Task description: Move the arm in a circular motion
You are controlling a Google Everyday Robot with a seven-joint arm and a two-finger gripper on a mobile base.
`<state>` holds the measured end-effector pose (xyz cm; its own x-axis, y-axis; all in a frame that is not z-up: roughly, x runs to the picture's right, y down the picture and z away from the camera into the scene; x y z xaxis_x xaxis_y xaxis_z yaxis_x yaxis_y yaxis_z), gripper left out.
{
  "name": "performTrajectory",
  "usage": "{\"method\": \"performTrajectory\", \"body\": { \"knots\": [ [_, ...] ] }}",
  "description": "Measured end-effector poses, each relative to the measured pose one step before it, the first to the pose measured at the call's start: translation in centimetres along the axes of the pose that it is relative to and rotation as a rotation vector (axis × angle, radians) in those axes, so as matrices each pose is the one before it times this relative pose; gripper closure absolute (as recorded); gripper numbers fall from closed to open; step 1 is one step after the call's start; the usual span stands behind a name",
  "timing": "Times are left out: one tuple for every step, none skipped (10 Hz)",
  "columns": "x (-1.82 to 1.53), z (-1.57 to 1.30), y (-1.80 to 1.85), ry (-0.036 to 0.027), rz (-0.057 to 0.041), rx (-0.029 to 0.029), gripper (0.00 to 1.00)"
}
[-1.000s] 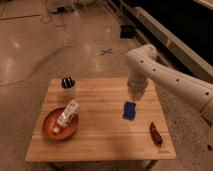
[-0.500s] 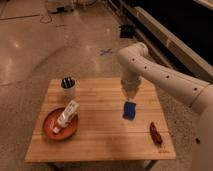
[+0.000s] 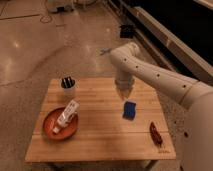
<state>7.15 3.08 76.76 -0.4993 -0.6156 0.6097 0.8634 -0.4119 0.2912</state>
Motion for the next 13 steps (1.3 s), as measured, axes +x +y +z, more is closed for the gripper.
{"method": "performTrajectory", "body": {
  "knots": [
    [0.773, -0.080, -1.109, -0.00140, -0.01268, -0.00089, 0.66],
    [1.005, -0.497, -0.763, -0.00037, -0.01277, -0.00338, 0.66],
    [0.130, -0.101, -0.078, -0.00447, -0.01169, -0.00106, 0.66],
    [-0.743, -0.062, -0.097, -0.00724, -0.01899, -0.00456, 0.66],
    [-0.569, 0.024, -0.090, -0.00205, -0.00858, -0.00020, 0.66],
    [-0.219, 0.194, -0.645, -0.00527, -0.01637, -0.00258, 0.66],
    [-0.203, 0.173, -2.007, 0.00527, -0.02898, -0.00551, 0.66],
    [-0.313, -0.207, -0.547, -0.00099, 0.00572, -0.00262, 0.66],
    [0.059, -0.376, -0.510, -0.00472, 0.01541, 0.00501, 0.66],
    [0.433, -0.860, -0.290, 0.00147, 0.02294, 0.00153, 0.66],
    [-0.156, -0.135, 0.078, -0.00256, -0.00369, 0.00181, 0.66],
    [-0.645, 0.327, 0.102, -0.00744, -0.02623, -0.00738, 0.66],
    [-1.022, 0.814, -0.444, 0.00440, -0.02360, 0.00432, 0.66]
  ]
}}
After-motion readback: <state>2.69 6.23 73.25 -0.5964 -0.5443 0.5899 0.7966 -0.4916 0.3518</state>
